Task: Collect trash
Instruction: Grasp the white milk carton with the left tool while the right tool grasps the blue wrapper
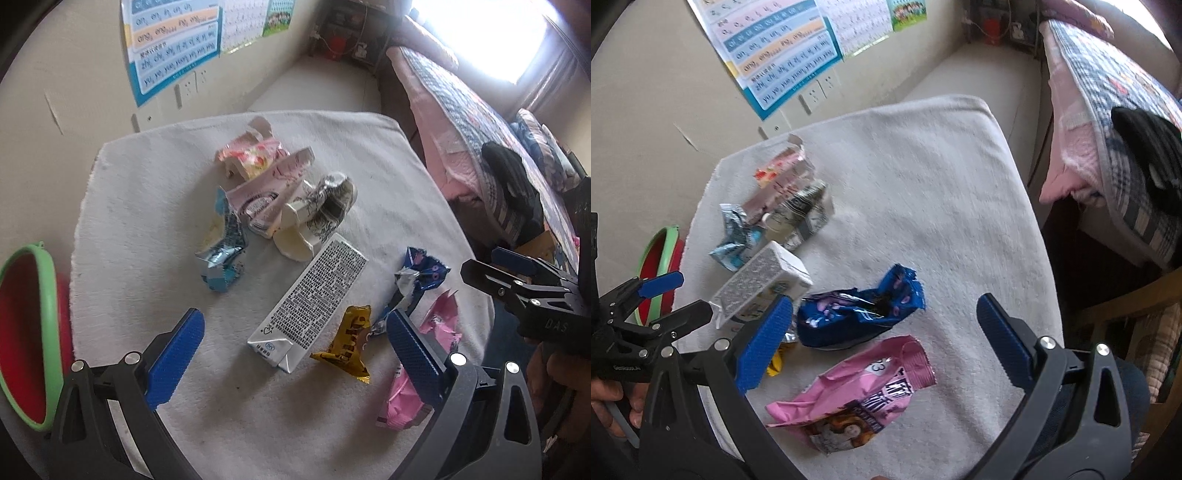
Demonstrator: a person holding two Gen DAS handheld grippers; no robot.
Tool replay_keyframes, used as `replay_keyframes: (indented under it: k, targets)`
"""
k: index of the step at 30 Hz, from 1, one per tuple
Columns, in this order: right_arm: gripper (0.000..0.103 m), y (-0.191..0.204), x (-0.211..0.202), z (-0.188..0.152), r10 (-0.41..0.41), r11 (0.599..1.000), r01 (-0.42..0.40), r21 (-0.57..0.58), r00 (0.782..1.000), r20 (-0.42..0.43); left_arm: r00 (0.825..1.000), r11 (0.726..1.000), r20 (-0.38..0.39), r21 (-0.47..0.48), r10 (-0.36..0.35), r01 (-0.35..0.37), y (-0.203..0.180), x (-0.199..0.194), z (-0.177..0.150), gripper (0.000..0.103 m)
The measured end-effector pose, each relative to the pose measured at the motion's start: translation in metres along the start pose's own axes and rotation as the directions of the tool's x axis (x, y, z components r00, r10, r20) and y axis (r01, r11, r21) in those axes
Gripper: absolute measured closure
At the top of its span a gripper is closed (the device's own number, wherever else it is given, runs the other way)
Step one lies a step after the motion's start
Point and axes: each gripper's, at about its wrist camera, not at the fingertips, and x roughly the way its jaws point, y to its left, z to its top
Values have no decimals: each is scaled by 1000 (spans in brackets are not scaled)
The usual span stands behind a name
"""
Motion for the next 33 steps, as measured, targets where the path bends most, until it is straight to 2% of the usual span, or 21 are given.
replay_keyframes:
  k: [6, 13, 22, 25, 28, 31, 33]
  targets:
    - [5, -10, 22, 1, 13, 999, -12, 33, 999, -45, 999, 1000, -48, -1, 9, -9, 4, 21, 0, 8]
    - [5, -11, 46, 0, 31, 999, -29, 27, 995, -95, 998, 1000, -69, -11, -2, 1, 10, 34, 1, 10]
    - [14, -9, 62, -1, 68, 997, -62, 44, 989, -133, 994, 1000, -111, 14, -13, 15, 6, 50, 1, 25]
    - [24, -10, 68, -1, 95, 994, -86, 66, 984, -149, 991, 1000, -130, 20, -18, 21, 4, 55, 1, 34]
    - [39, -9, 71, 0, 111, 993, -103, 64, 981, -157, 989, 999, -149, 34, -22, 27, 2, 59, -1, 42]
    - [62, -5, 72, 2, 114, 993, -107, 51, 981, -156, 988, 998, -155, 54, -13, 22, -2, 60, -3, 47]
    - [67, -4, 71, 3, 117, 993, -111, 42, 981, -155, 989, 998, -150, 53, -19, 27, -2, 58, -3, 51]
